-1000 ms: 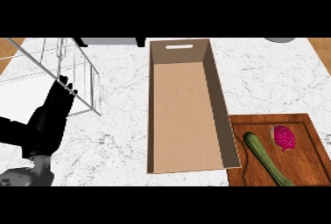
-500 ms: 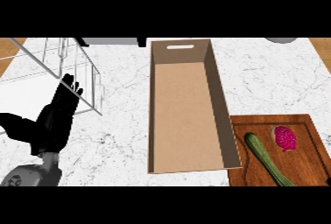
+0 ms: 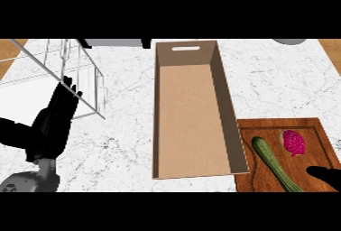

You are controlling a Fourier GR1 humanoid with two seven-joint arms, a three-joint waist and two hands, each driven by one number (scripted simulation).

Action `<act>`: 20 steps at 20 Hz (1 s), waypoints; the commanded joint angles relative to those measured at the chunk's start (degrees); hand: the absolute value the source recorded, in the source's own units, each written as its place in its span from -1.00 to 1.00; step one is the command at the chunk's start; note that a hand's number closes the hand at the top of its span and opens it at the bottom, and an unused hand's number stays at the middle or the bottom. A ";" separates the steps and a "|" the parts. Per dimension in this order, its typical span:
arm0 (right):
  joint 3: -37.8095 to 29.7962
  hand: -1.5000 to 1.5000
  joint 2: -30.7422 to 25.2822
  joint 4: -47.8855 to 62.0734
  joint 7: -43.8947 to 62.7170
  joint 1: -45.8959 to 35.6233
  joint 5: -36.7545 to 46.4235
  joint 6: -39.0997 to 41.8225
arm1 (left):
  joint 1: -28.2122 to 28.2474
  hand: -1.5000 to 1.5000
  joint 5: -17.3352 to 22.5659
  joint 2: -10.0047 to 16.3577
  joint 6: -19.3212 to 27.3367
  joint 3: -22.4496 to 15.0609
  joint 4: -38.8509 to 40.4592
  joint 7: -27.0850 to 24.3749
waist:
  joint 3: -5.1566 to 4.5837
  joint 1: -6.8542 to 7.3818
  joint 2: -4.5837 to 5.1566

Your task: Pick the cupcake from the cutting board and place it in the cardboard box

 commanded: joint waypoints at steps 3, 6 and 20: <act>2.34 -1.00 4.92 4.72 5.43 -6.72 6.63 0.48 | -0.98 0.00 -0.14 -0.33 -1.58 2.93 0.32 1.58 | 0.01 -0.10 0.00; 1.52 -1.00 7.72 0.83 3.87 -1.69 9.29 1.39 | 2.14 0.00 -1.72 -1.46 -2.73 2.00 -1.79 0.91 | 0.01 -0.40 -0.09; 4.29 -1.00 15.28 5.57 3.90 -4.54 17.94 3.46 | 2.50 0.00 -3.78 -3.07 -4.82 5.09 -2.57 2.22 | 0.01 -0.35 -0.11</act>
